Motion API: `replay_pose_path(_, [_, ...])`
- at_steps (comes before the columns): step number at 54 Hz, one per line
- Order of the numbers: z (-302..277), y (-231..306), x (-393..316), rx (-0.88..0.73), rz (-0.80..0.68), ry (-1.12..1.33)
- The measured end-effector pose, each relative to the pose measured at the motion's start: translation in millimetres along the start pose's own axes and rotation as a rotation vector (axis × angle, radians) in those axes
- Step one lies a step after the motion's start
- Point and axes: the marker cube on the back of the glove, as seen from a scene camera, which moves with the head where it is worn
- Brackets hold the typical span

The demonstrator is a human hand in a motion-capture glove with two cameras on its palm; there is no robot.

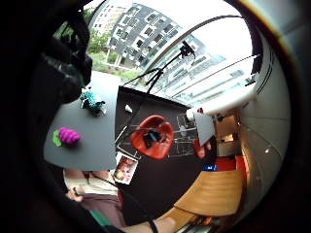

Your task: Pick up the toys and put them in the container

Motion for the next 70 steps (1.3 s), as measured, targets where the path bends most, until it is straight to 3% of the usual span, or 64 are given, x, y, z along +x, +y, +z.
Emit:
replay_pose_path(4, [-11.8, 14.0, 41.2, 0.008, 0.095, 0.011])
replay_pose_path(29, [5.6, -38.4, 45.2, -0.166, 0.043, -0.08])
replay_pose_path(41, [84.5, -89.5, 58.4, -0.388, 0.123, -0.19])
replay_pose_path(49, [175.8, -115.6, 70.6, -0.488, 0.187, -0.229])
replay_pose_path(63, [313.7, -108.8, 53.3, -0.624, 0.222, -0.215])
replay_pose_path(70, [346.1, -97.1, 40.3, -0.644, 0.22, -0.232])
